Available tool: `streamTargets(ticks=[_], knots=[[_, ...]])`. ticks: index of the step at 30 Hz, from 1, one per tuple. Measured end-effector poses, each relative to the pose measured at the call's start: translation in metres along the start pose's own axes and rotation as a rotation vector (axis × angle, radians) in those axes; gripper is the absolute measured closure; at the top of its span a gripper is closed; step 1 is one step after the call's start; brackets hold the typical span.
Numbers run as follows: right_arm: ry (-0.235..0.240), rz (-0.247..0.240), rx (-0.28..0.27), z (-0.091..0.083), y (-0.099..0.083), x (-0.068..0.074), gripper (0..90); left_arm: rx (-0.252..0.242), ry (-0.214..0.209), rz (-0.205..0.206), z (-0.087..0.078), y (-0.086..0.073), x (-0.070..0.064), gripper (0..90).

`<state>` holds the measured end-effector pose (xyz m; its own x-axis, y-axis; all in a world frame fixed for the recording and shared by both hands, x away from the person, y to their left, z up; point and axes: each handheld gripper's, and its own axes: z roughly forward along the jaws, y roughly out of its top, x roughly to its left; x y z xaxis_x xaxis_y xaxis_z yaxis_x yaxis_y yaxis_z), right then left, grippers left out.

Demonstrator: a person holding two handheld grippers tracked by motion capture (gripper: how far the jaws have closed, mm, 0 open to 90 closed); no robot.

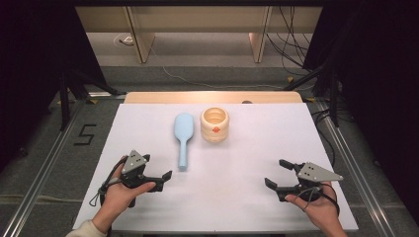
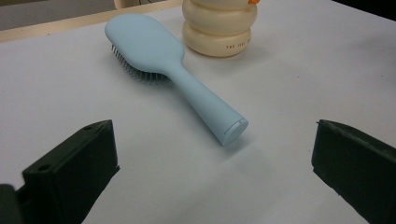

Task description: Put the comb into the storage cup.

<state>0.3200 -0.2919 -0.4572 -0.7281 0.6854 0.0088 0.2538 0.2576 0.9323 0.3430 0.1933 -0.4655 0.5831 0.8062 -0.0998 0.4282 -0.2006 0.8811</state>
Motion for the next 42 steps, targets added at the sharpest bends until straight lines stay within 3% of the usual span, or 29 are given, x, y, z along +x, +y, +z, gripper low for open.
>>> streamTargets(ticks=[6,10,11,13,15,17,18,19,23,33,38,42], knots=[[-0.002,0.002,0.001,0.000,0.000,0.000,16.2,0.002,0.000,0.002,0.000,0.000,0.000,0.2],[-0.002,0.004,0.000,0.000,0.000,0.000,16.2,-0.002,0.013,-0.011,0.001,0.003,-0.002,6.6],[-0.002,0.002,0.000,0.001,0.000,-0.001,16.2,-0.005,0.020,-0.012,0.002,0.005,-0.003,15.8],[-0.004,0.003,0.003,0.001,-0.001,-0.001,16.2,-0.003,0.043,0.025,0.006,0.012,-0.008,24.2],[-0.007,0.001,0.003,0.001,0.000,-0.001,16.2,-0.006,0.051,0.025,0.008,0.014,-0.010,37.7],[-0.010,0.009,0.004,0.001,0.000,-0.001,16.3,-0.007,0.057,-0.003,0.012,0.019,-0.012,54.1],[-0.011,0.009,0.004,0.001,0.000,-0.002,16.3,-0.012,0.051,-0.014,0.014,0.020,-0.013,62.9],[-0.010,0.008,0.005,0.001,-0.001,-0.002,16.4,-0.002,0.018,-0.026,0.021,0.024,-0.016,70.1],[-0.005,0.009,0.009,0.003,-0.001,-0.002,16.5,0.042,0.014,-0.013,0.035,0.030,-0.021,87.7],[-0.005,0.010,0.014,0.003,-0.002,-0.004,16.8,0.234,0.063,0.006,0.102,0.046,-0.032,89.7],[-0.002,0.015,0.017,0.002,-0.003,-0.004,16.9,0.282,0.079,0.014,0.115,0.048,-0.035,89.8],[-0.007,0.021,0.024,0.003,-0.003,-0.005,17.1,0.306,0.066,0.012,0.125,0.047,-0.035,89.7]])
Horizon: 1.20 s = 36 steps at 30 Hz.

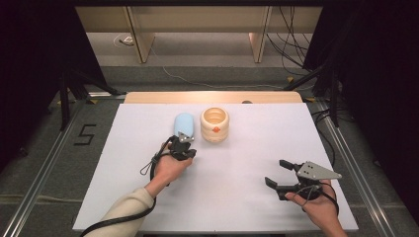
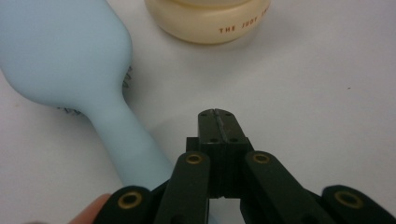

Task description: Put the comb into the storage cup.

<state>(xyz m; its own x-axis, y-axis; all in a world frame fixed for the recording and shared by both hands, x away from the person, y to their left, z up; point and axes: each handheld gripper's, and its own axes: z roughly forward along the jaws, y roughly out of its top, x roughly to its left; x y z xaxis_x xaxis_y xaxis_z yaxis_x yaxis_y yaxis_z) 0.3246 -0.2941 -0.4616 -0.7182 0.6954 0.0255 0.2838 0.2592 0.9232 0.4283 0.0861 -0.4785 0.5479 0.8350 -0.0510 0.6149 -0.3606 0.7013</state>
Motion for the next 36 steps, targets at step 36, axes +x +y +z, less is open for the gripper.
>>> streamTargets(ticks=[36], knots=[[0.006,0.018,0.008,-0.001,-0.001,-0.002,17.5,0.133,0.108,-0.021,-0.013,-0.006,0.026,89.7]])
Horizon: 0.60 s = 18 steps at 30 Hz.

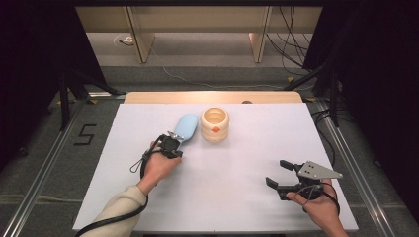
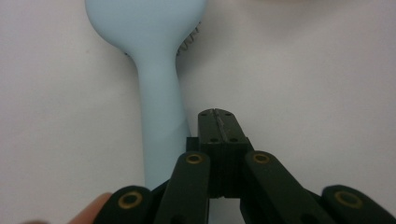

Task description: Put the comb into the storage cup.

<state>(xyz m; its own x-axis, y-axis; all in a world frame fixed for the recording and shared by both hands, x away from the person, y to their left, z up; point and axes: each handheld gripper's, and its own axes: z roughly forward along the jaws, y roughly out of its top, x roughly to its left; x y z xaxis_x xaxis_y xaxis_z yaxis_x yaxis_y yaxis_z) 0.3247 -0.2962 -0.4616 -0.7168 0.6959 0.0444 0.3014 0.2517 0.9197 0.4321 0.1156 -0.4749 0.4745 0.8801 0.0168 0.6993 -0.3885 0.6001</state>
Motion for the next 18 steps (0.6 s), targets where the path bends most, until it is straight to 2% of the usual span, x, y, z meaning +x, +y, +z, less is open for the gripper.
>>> streamTargets(ticks=[5,6,12,18], knots=[[0.001,0.000,0.003,0.0000,0.0000,0.0000,17.5,0.007,0.006,-0.001,-0.0002,0.0003,0.0024,89.7],[0.001,-0.001,0.003,-0.0001,-0.0001,-0.0001,17.5,0.011,0.018,0.012,-0.0002,0.0000,0.0032,89.7],[0.001,-0.001,0.001,0.0004,-0.0006,-0.0007,17.5,0.012,0.020,0.016,0.0006,0.0009,0.0036,89.7],[0.002,0.001,0.003,-0.0002,-0.0005,-0.0006,17.5,0.033,0.028,0.033,-0.0004,0.0014,0.0072,89.7]])
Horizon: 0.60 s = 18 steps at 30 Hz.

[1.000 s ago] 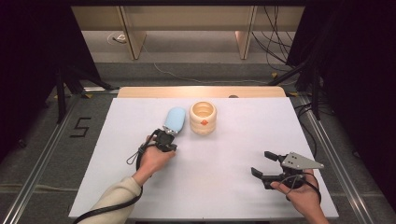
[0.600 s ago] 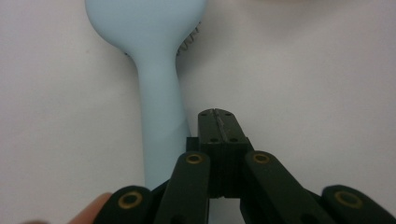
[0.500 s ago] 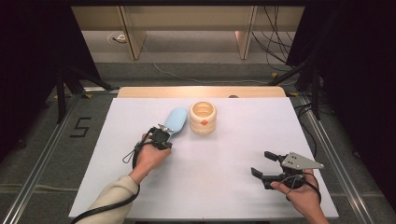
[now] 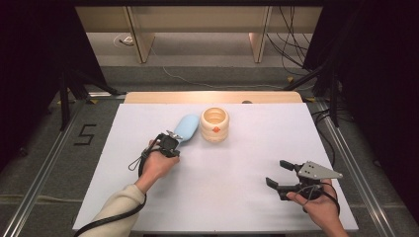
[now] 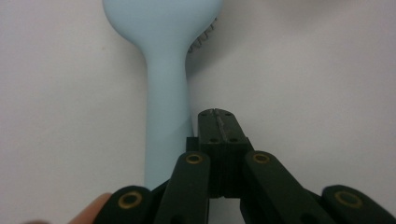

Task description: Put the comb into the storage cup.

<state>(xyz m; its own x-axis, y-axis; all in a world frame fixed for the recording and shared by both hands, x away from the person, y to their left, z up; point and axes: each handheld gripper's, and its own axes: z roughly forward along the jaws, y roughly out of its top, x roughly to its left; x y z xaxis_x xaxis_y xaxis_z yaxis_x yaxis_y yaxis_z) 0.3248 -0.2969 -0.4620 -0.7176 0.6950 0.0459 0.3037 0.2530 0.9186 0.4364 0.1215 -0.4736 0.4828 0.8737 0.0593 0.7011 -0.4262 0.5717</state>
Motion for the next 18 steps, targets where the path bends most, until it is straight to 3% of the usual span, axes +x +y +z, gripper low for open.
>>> streamTargets(ticks=[8,18], knots=[[-0.001,-0.003,0.002,0.0003,-0.0002,-0.0004,17.5,0.005,0.006,-0.014,-0.0009,-0.0010,0.0094,89.7],[-0.002,-0.003,0.004,0.0001,-0.0002,-0.0004,17.6,-0.002,0.002,-0.011,-0.0017,-0.0008,0.0096,89.3]])
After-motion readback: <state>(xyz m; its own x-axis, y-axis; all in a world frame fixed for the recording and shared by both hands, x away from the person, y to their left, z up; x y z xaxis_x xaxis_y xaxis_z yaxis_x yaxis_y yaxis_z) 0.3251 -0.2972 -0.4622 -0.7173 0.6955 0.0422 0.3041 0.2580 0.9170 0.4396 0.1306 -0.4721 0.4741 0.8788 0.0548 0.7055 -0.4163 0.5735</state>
